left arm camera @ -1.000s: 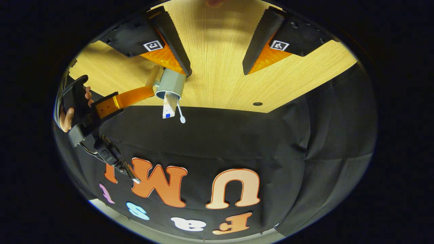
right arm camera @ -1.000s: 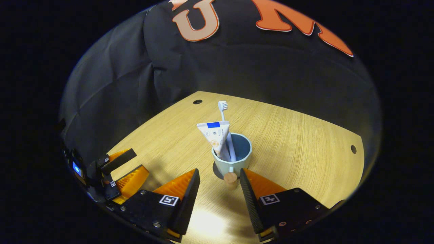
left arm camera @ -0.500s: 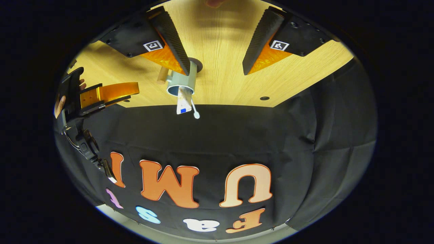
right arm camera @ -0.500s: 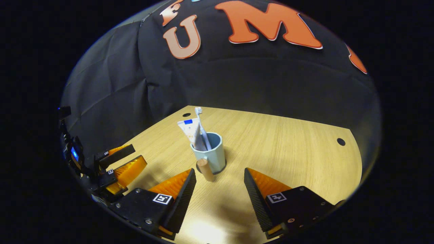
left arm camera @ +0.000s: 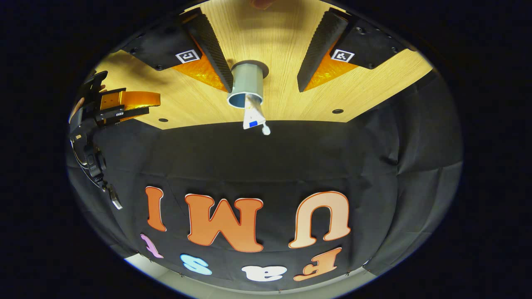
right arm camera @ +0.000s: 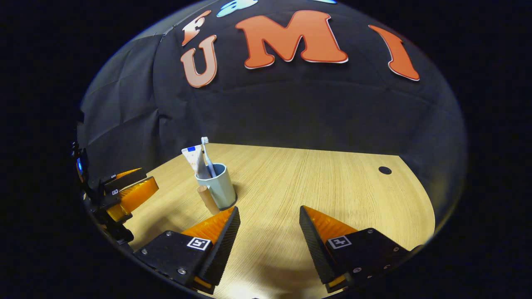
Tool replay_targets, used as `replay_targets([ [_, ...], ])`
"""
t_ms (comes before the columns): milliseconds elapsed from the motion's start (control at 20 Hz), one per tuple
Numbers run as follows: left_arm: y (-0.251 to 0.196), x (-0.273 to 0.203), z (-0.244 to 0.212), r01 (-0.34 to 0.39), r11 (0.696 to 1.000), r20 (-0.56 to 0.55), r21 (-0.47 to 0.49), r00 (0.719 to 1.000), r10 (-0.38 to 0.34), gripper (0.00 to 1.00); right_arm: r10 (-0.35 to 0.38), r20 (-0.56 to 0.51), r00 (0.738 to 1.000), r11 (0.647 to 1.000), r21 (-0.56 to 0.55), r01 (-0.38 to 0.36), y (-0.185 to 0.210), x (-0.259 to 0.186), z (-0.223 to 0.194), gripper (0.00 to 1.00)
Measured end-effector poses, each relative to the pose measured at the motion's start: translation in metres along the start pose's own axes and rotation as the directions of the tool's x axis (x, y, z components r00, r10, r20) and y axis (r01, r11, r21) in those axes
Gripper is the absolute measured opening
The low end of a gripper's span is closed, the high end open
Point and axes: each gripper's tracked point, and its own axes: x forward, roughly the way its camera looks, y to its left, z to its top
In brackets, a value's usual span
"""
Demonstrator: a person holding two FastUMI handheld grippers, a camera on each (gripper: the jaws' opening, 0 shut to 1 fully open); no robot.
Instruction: Put the toothbrush and toothpaste on the desktop into the cup, then pick up the cup and place it on the coaster on the desktop.
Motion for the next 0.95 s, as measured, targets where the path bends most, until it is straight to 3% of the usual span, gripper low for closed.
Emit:
replay_targets([
  [400, -0.027, -0.001, 0.022, 0.039, 0.999, 0.072, 0.025, 0.997, -0.040, 0.99, -0.090, 0.134, 0.987, 0.996, 0.011, 0.089, -0.027, -0.011, 0.009, 0.87],
  [750, -0.024, -0.012, 0.046, 0.006, 0.998, 0.218, 0.060, 0.976, -0.019, 0.98, -0.151, 0.314, 0.937, 0.984, -0.042, 0.173, -0.029, -0.023, 0.023, 0.87],
  [950, -0.016, -0.021, 0.065, -0.035, 0.999, 0.303, 0.030, 0.953, 0.025, 0.99, -0.142, 0.383, 0.913, 0.984, -0.046, 0.172, -0.019, -0.028, 0.032, 0.87],
])
